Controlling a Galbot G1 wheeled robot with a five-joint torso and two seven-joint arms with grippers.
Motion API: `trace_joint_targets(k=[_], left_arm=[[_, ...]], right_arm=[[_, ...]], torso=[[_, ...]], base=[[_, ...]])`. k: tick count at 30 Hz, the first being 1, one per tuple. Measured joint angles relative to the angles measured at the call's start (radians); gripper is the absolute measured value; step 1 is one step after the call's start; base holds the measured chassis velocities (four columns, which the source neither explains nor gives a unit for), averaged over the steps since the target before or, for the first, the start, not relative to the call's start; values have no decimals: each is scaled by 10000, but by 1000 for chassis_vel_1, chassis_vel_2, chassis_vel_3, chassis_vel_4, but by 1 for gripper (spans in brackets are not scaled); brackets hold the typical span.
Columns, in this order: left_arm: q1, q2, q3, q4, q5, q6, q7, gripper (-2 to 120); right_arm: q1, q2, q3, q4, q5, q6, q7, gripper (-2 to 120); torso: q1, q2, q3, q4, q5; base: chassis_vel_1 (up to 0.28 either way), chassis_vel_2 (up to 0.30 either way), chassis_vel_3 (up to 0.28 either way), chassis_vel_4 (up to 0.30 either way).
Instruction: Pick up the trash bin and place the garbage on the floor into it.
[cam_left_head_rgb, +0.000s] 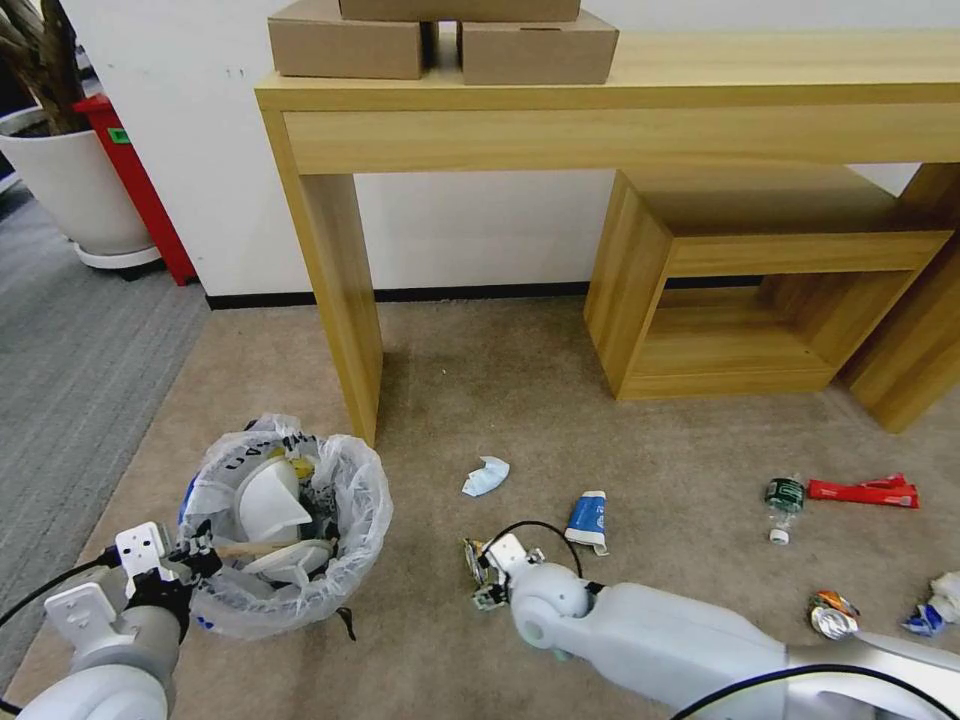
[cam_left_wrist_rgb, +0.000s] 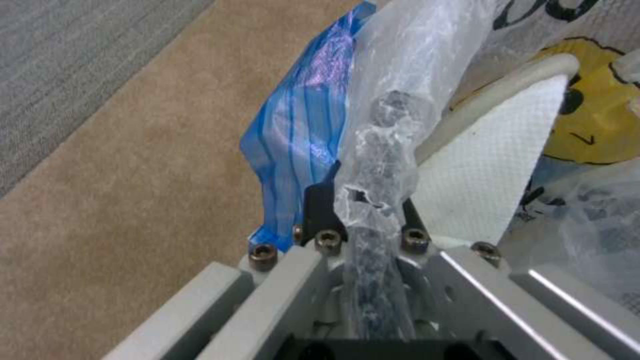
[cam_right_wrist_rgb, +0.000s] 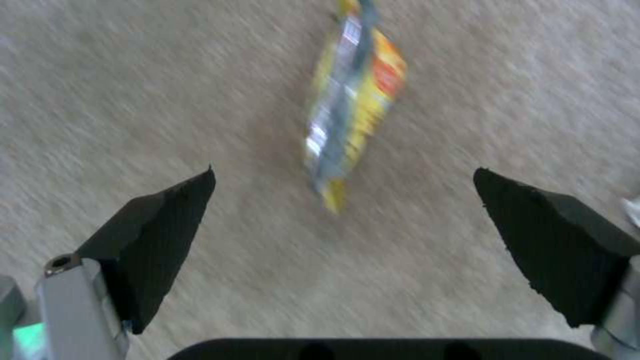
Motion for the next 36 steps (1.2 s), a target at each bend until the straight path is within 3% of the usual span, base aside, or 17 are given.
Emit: trace_joint_targets(k=[9,22,36], left_arm=[[37,-142,47,28,35,-58,37,0],[10,-102,46,96,35,-101,40,0],[-72,-2,82,161,-4,-200,51,0]], right_arm=[[-6,1186,-6,-1394,-589,425,-273,99],[89,1667,-8,-2757,-1141,810,-584,97],[-18,1667,-70,-3017,-1406,1255,-743,50]], torso=[[-1,0,-1,1,0],[0,0,0,0,0],[0,0,-1,0,1]], base=[[0,0,0,0],[0,0,0,0],[0,0,0,0]])
